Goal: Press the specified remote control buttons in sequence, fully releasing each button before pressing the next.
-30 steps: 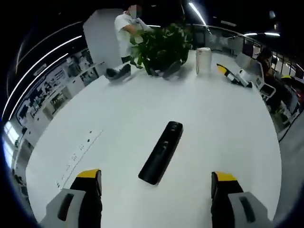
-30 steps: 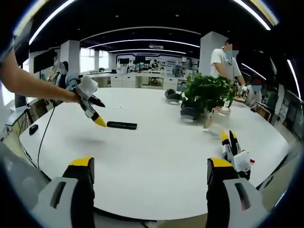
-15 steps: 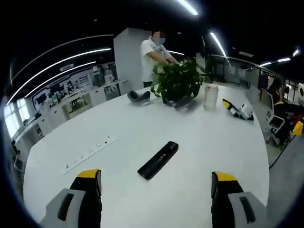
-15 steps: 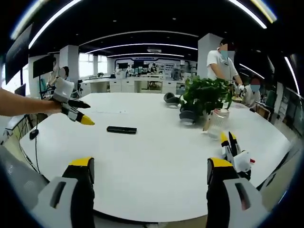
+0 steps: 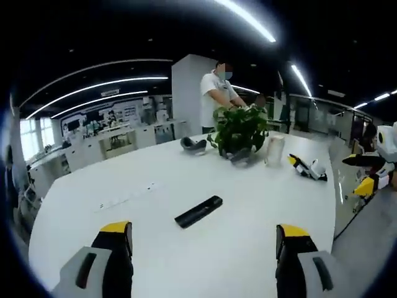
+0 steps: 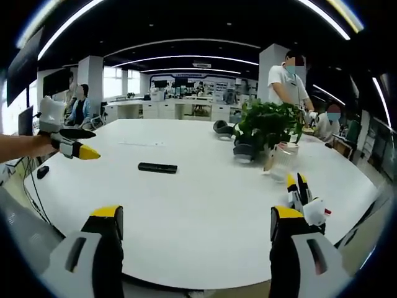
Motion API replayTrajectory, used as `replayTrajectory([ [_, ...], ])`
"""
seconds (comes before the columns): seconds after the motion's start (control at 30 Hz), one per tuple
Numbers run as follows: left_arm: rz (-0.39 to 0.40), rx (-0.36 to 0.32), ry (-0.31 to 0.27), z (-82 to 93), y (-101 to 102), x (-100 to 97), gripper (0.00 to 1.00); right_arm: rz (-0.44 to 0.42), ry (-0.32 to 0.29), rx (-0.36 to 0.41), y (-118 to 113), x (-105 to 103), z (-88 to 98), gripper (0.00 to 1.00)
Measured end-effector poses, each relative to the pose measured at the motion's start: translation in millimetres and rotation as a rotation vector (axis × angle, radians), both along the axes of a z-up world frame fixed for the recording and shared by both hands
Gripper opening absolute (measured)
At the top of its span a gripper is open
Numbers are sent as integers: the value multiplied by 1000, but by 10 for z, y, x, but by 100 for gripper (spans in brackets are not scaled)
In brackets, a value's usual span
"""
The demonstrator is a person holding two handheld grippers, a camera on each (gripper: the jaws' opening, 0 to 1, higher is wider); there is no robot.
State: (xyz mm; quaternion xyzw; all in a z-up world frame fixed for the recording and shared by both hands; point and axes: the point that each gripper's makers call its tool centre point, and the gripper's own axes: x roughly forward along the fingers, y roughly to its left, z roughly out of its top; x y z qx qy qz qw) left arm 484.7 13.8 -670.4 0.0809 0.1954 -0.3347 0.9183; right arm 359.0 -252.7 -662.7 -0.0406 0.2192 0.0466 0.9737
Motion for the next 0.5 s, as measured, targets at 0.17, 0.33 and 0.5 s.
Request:
replayTrajectory([
  [0.17,14,13,-26,33,61,-267,100,11,13,-27,18,-3,-25,100],
  [0.33,62,-40,-8,79,164,-520,100,20,19,-36,29,-9,-34,100],
  [0.5,124,-63,-17,164,329,-786,100,13,9,-38,15,-7,-14,100],
])
